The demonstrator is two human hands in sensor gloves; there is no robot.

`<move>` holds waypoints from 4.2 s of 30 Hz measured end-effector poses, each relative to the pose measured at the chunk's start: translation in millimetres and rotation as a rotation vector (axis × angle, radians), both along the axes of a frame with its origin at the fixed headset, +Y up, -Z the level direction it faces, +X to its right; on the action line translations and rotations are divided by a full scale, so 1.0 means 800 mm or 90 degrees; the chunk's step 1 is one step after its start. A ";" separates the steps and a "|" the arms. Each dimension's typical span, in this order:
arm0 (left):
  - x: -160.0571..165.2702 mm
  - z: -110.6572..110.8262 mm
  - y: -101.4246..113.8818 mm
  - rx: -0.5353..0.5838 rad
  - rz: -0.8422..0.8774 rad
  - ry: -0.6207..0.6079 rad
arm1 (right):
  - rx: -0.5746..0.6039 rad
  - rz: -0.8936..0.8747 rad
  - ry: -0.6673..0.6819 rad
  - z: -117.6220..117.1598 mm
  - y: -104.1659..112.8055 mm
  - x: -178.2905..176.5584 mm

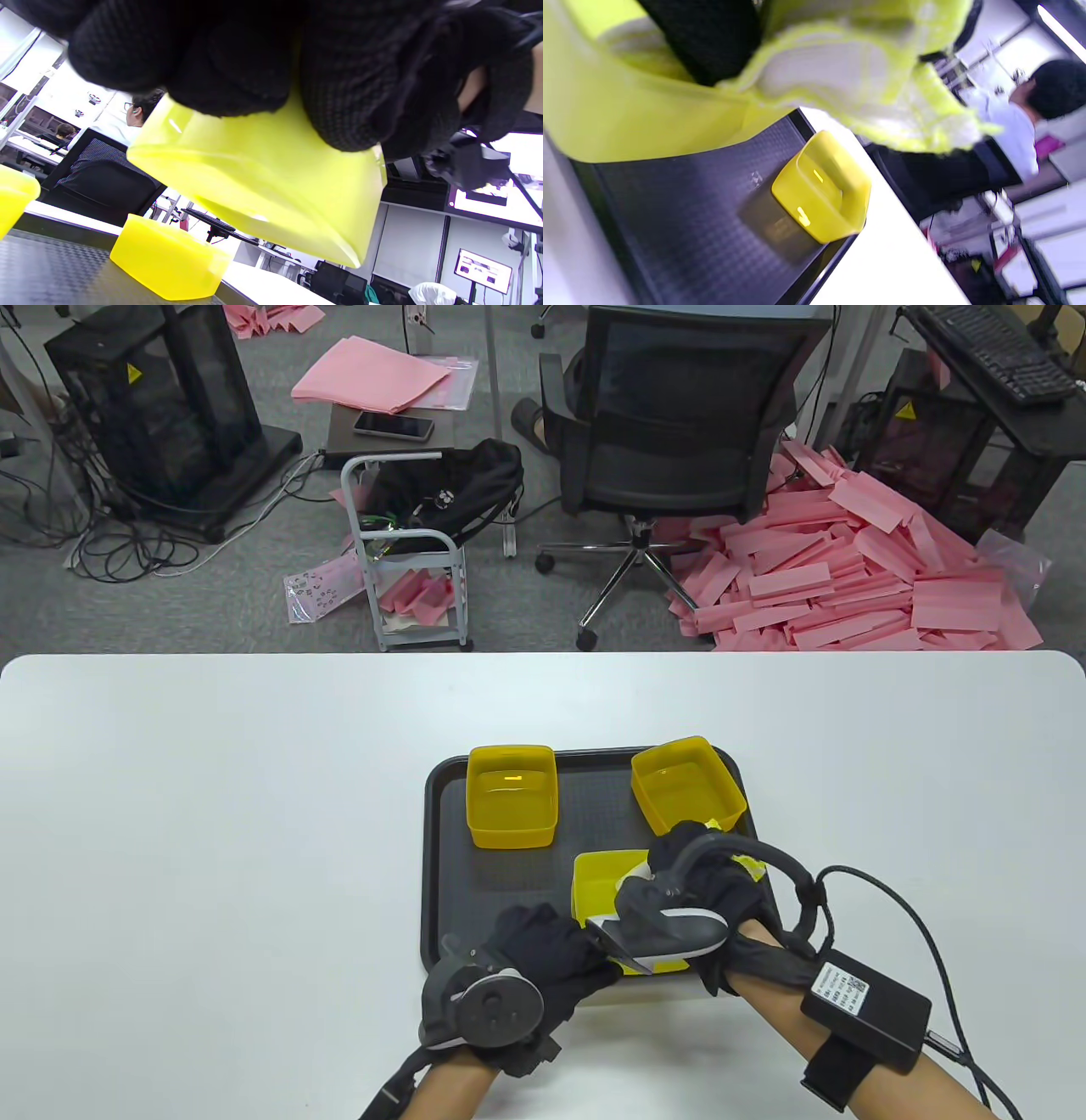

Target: Wipe plastic food containers with dish cloth

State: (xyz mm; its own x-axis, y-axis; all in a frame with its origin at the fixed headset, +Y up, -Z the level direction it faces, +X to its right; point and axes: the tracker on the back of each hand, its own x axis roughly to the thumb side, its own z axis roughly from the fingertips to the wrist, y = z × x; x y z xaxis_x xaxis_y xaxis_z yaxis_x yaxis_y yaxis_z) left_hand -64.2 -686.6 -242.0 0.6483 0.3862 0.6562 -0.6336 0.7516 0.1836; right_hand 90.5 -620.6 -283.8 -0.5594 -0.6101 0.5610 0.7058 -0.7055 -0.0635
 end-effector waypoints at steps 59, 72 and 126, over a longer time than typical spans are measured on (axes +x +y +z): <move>0.004 0.002 -0.004 0.003 0.036 0.007 | -0.112 0.089 0.037 0.001 -0.008 -0.030; 0.008 0.006 -0.004 0.006 0.055 -0.001 | -0.355 -0.183 -0.273 -0.045 0.005 -0.019; -0.045 -0.021 -0.010 -0.010 0.107 0.097 | -0.351 -1.151 -0.336 -0.046 -0.066 0.124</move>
State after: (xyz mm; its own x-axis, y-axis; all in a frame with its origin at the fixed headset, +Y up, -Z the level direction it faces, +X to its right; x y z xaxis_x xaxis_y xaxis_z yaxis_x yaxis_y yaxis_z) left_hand -100.4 -694.5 -259.1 0.6649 0.5066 0.5489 -0.7160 0.6415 0.2754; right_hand 189.4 -673.6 -320.5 -0.3694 0.9277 0.0538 -0.8740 -0.3665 0.3190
